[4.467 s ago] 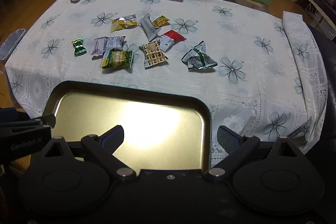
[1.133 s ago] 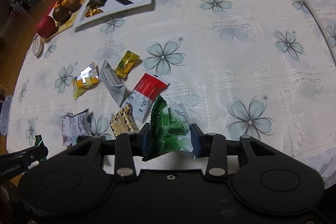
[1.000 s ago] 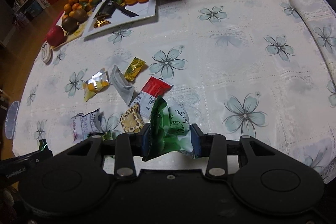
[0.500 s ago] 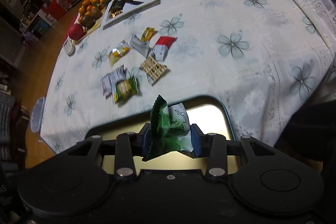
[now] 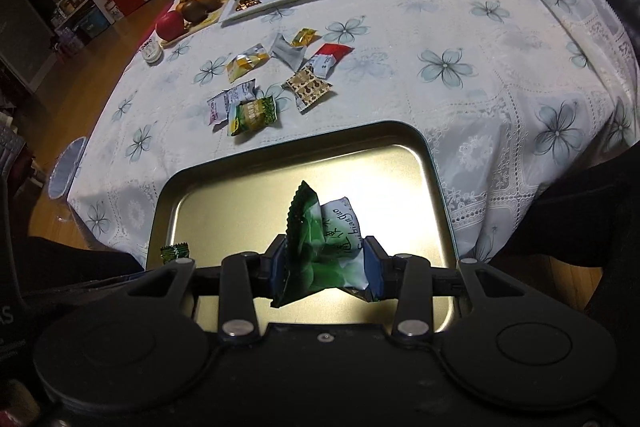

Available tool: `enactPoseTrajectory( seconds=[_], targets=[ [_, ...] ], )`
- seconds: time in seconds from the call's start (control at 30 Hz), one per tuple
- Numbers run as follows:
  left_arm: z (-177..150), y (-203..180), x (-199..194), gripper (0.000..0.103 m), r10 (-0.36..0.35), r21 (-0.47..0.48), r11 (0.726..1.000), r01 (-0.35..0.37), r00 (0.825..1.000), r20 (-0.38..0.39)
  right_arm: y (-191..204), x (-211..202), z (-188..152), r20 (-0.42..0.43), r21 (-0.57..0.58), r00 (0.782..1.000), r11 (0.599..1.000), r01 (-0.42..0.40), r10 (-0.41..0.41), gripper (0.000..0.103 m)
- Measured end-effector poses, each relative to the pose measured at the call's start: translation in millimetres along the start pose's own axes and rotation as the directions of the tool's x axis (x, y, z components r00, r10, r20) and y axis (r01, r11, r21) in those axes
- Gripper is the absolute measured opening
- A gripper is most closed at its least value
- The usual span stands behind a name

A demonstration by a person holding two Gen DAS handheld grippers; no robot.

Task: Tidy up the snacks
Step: 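Carry both snacks over the gold tray and release them onto it, then open both grippers and withdraw them from the snacks on the tray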

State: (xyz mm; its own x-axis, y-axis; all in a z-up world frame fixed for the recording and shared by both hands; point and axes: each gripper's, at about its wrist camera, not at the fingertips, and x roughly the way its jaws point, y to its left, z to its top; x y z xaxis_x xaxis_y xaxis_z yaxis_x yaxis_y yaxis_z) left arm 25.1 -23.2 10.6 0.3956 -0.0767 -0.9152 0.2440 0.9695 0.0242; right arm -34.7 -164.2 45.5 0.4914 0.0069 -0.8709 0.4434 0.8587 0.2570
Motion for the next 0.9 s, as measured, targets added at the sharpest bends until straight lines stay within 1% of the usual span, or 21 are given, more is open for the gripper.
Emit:
enactPoseTrajectory(
  seconds=[0.03,0.07,0.13,0.17,0.2,0.3,0.43,0.53,0.6,0.63,0.7,0.9],
  targets=[
    [-1.5,0.1,-2.9,0.026,0.002,-0.003,1.0,-0.002,1.0,0.005,0.7,-2.8,-1.4,0.003,-0.001,1.0,1.0,-0.006,0.006,0.042],
    [-3.1,0.0,-5.7,0.032,0.007,-0.004,1.0,-0.007,1.0,0.012,1.2,-5.8,-2.3,0.005,0.0,1.0,1.0,-0.012,0.012,0.042],
    [-6.1,-0.2,-10.5,0.04,0.008,-0.005,1.0,-0.008,1.0,0.023,2.4,-10.7,-3.0,0.011,-0.002,1.0,1.0,-0.013,0.013,0.042],
    [-7.3,-0.4,-12.3,0.047,0.01,-0.006,1.0,-0.01,1.0,0.026,3.3,-12.3,-3.2,0.013,-0.004,1.0,1.0,-0.006,0.006,0.042],
    [-8.5,-0.3,-13.8,0.051,0.011,-0.008,1.0,-0.01,1.0,0.029,4.1,-14.2,-3.9,0.017,-0.007,1.0,1.0,0.003,-0.003,0.042],
    [-11.8,-0.5,-17.0,0.052,0.012,-0.011,1.0,-0.011,0.999,0.038,5.6,-18.6,-4.7,0.033,-0.016,0.999,1.0,0.023,-0.022,0.042],
    [-15.5,0.6,-19.3,0.052,0.02,-0.019,1.0,-0.02,0.999,0.041,5.0,-24.0,-4.0,0.036,-0.01,0.999,1.0,0.013,-0.013,0.043],
    [-16.4,3.1,-21.2,0.052,0.03,-0.028,0.999,-0.029,0.999,0.046,6.8,-26.8,-3.3,0.05,-0.013,0.998,1.0,0.024,-0.024,0.043],
    [-16.5,4.5,-22.0,0.053,0.036,-0.035,0.999,-0.035,0.998,0.048,7.2,-27.4,-3.0,0.054,-0.009,0.998,0.999,0.037,-0.037,0.054],
    [-16.6,5.3,-22.2,0.054,0.035,-0.038,0.999,-0.033,0.998,0.048,6.9,-27.6,-2.8,0.055,-0.007,0.998,0.999,0.036,-0.035,0.056],
    [-17.0,6.1,-22.5,0.057,0.034,-0.041,0.999,-0.032,0.998,0.049,7.2,-27.3,-2.8,0.048,-0.011,0.998,0.999,0.03,-0.03,0.056],
    [-19.3,5.5,-22.7,0.057,0.03,-0.034,0.999,-0.029,0.999,0.041,9.3,-26.5,-3.0,0.028,-0.026,0.999,0.999,0.029,-0.028,0.056]
  ],
)
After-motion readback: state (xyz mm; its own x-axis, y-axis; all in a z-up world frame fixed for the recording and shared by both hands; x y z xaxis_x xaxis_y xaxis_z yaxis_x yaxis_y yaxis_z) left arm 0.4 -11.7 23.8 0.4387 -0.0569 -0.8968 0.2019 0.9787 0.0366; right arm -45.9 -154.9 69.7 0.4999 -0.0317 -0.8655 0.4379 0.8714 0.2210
